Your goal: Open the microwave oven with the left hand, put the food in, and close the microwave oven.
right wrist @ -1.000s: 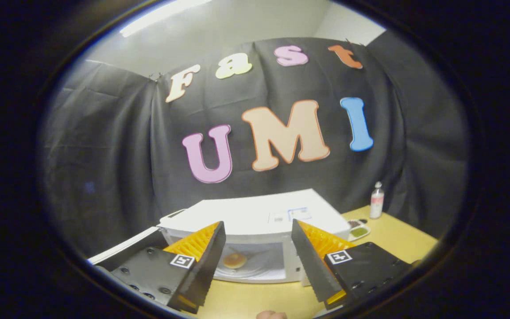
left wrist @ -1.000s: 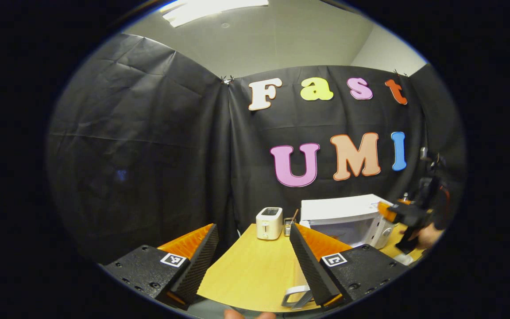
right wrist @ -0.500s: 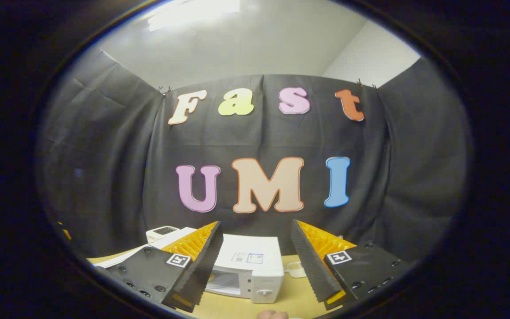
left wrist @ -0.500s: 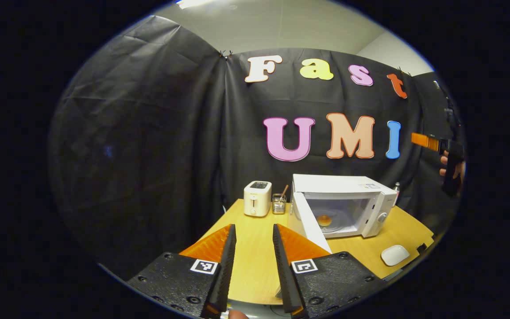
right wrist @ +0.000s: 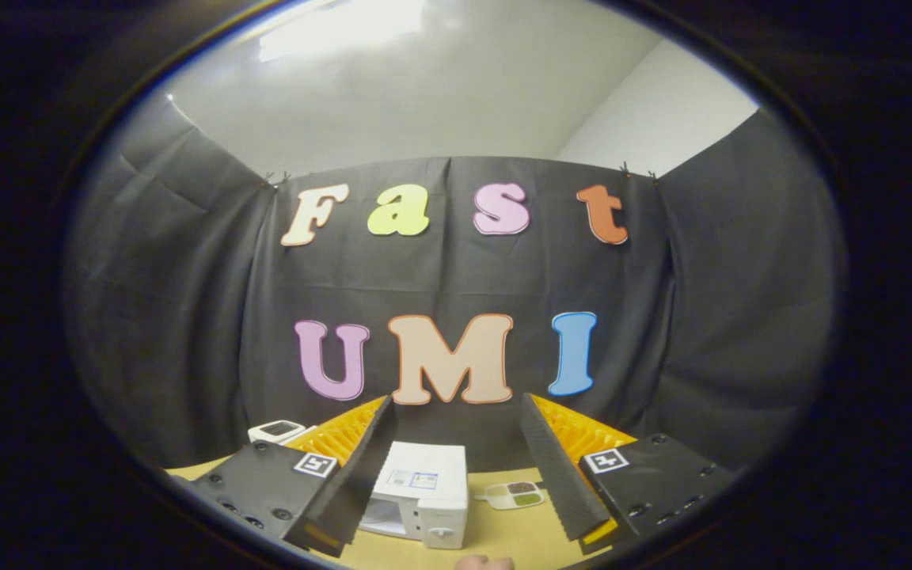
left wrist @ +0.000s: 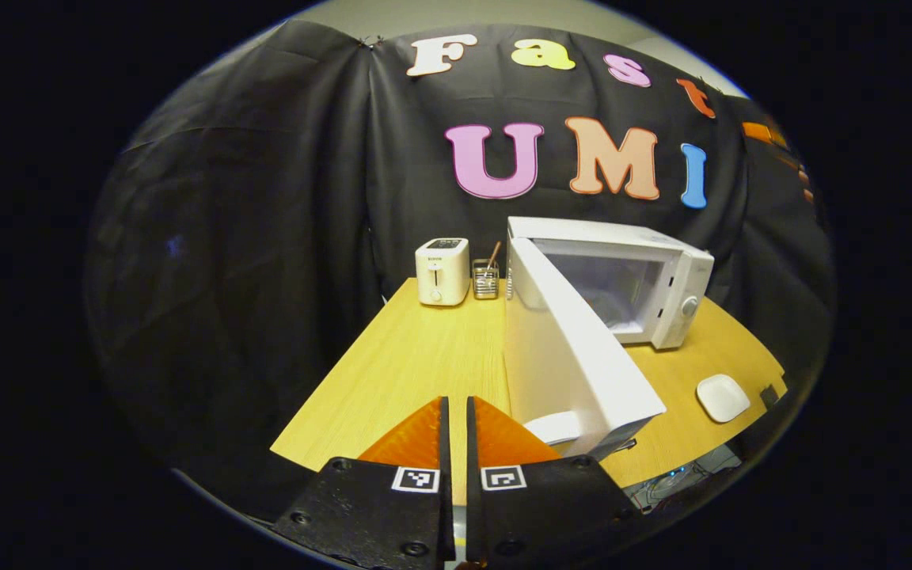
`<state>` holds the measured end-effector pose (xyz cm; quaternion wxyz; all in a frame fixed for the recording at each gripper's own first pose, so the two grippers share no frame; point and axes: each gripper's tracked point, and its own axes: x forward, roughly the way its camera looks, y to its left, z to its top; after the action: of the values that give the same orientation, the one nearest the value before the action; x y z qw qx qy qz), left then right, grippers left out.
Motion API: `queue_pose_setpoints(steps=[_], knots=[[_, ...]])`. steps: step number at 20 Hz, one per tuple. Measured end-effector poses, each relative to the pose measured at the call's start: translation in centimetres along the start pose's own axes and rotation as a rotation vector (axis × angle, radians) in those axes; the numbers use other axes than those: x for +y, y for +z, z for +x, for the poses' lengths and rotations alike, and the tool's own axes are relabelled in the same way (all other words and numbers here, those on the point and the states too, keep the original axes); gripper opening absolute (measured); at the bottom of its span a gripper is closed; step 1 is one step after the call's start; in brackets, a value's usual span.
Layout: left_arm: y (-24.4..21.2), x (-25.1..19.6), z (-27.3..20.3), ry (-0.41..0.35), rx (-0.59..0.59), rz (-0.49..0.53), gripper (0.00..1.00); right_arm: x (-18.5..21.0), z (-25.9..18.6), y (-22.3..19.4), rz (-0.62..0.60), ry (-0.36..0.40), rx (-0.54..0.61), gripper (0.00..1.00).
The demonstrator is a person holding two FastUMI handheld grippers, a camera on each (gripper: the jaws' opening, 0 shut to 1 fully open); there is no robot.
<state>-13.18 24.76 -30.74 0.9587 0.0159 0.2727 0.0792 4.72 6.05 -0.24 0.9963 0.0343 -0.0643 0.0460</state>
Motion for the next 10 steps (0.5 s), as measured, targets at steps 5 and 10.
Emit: queue_pose_setpoints(steps=[5, 10], knots=[[-0.9, -2.8, 0.5, -0.042, 0.020, 0.015, 0.05, -1.9, -0.5, 0.6, -0.021, -0.038, 0.000, 0.92], [-0.6, -7.8, 1.9, -0.123, 0.023, 0.021, 0.05, -4.3, -0.9, 1.2, -0.046, -0.077, 0.002, 0.92]])
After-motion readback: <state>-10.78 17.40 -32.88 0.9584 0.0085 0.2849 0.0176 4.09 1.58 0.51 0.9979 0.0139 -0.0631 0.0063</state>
